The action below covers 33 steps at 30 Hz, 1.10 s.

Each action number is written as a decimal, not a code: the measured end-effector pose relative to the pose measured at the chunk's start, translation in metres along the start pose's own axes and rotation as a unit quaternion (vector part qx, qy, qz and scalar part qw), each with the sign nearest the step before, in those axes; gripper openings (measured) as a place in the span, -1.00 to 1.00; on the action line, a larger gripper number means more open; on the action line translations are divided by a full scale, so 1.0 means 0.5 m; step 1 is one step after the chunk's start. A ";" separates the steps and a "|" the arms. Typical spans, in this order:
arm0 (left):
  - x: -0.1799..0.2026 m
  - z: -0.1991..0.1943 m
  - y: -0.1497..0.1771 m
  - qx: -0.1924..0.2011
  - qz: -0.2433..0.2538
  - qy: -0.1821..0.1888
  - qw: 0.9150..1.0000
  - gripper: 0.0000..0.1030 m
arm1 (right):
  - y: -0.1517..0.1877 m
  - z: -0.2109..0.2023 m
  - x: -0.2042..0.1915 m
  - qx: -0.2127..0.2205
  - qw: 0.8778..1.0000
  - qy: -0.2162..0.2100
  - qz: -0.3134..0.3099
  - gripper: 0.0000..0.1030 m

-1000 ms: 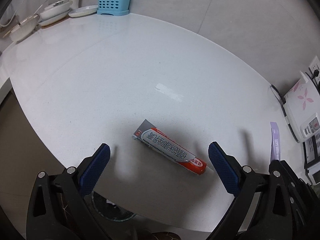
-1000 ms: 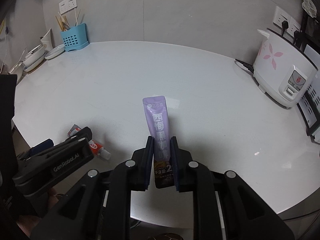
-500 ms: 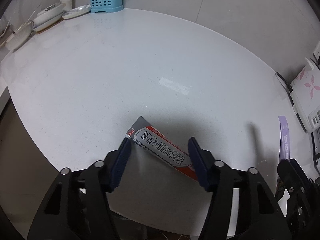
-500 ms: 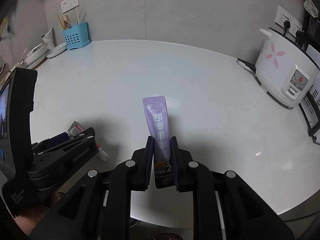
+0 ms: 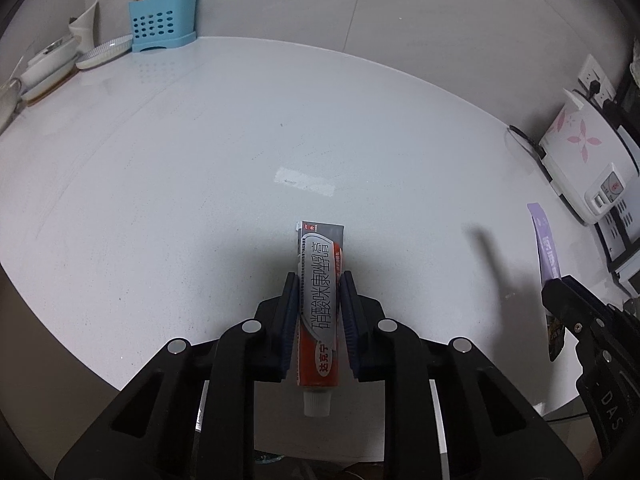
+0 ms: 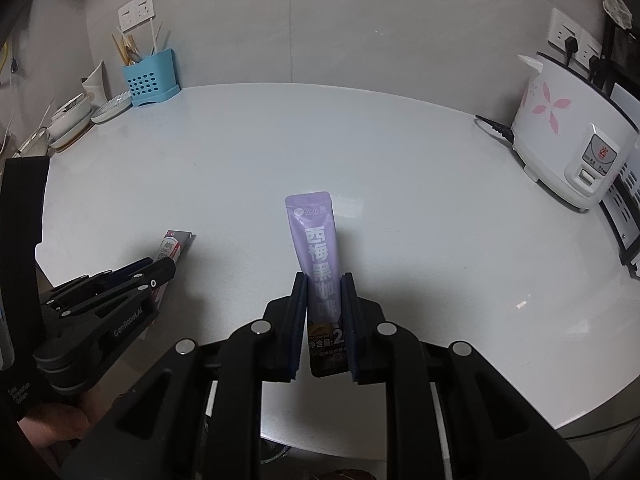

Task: Collect trash
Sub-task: 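Grasp the purple snack pack with the right tool while the left tool grasps the toothpaste tube, then carry the toothpaste tube and purple pack down over the wastebasket with both tools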

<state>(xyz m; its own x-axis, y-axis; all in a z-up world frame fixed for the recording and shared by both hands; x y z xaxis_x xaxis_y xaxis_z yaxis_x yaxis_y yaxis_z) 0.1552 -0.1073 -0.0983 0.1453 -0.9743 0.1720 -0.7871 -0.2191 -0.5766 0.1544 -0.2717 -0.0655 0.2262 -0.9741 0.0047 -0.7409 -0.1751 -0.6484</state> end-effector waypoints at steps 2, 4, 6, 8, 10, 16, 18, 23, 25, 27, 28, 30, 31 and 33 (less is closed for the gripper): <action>0.001 -0.005 -0.002 0.010 0.014 0.002 1.000 -0.60 | 0.001 -0.002 0.002 0.003 1.000 0.001 0.006 -0.68; 0.000 -0.010 -0.003 0.020 0.025 0.003 0.999 -0.60 | 0.003 -0.004 0.004 0.009 1.000 0.003 0.015 -0.68; -0.001 -0.015 -0.004 0.027 0.037 0.011 0.999 -0.60 | 0.003 -0.006 0.008 0.014 1.000 0.004 0.023 -0.68; -0.005 -0.022 -0.004 0.037 0.045 0.019 0.998 -0.60 | 0.005 -0.009 0.010 0.020 0.999 0.009 0.029 -0.68; -0.008 -0.028 -0.004 0.044 0.051 0.029 0.997 -0.60 | 0.008 -0.012 0.009 0.027 0.999 0.013 0.035 -0.68; -0.018 -0.055 -0.002 0.073 0.073 0.049 0.993 -0.60 | 0.018 -0.026 0.001 0.044 0.998 0.014 0.046 -0.68; -0.021 -0.064 0.003 0.081 0.078 0.053 0.992 -0.61 | 0.023 -0.037 0.000 0.054 0.997 0.015 0.051 -0.68; -0.029 -0.088 0.012 0.096 0.093 0.063 0.989 -0.60 | 0.037 -0.064 -0.009 0.071 0.996 0.015 0.058 -0.68; -0.035 -0.097 0.017 0.100 0.095 0.064 0.988 -0.60 | 0.042 -0.073 -0.012 0.077 0.995 0.020 0.057 -0.68; -0.041 -0.107 0.023 0.103 0.098 0.068 0.988 -0.61 | 0.050 -0.082 -0.017 0.084 0.995 0.024 0.056 -0.68; -0.043 -0.114 0.026 0.106 0.100 0.069 0.987 -0.60 | 0.055 -0.087 -0.020 0.088 0.994 0.025 0.056 -0.68; -0.049 -0.127 0.035 0.112 0.104 0.072 0.986 -0.60 | 0.063 -0.098 -0.029 0.094 0.994 0.026 0.055 -0.68; -0.053 -0.133 0.038 0.114 0.105 0.074 0.985 -0.60 | 0.068 -0.104 -0.034 0.099 0.993 0.029 0.053 -0.68; -0.059 -0.147 0.047 0.121 0.106 0.077 0.984 -0.61 | 0.077 -0.116 -0.045 0.108 0.992 0.034 0.047 -0.68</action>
<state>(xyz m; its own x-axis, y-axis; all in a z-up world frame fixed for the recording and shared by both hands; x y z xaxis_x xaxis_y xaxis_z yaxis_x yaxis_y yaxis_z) 0.0883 -0.0801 -0.0583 -0.1134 -0.9843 0.1351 -0.6221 -0.0356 -0.7821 0.0842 -0.2646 -0.0464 0.1138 -0.9934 -0.0159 -0.6019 -0.0562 -0.7966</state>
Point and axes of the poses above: each gripper's, at about its wrist camera, not at the fingertips, and z roughly the way its jaws point, x to its right, y to its underside, the point moved 2 cm from there along z, roughly the way its jaws point, and after that the axes turned 1 degree about -x, right-handed, at the moved point
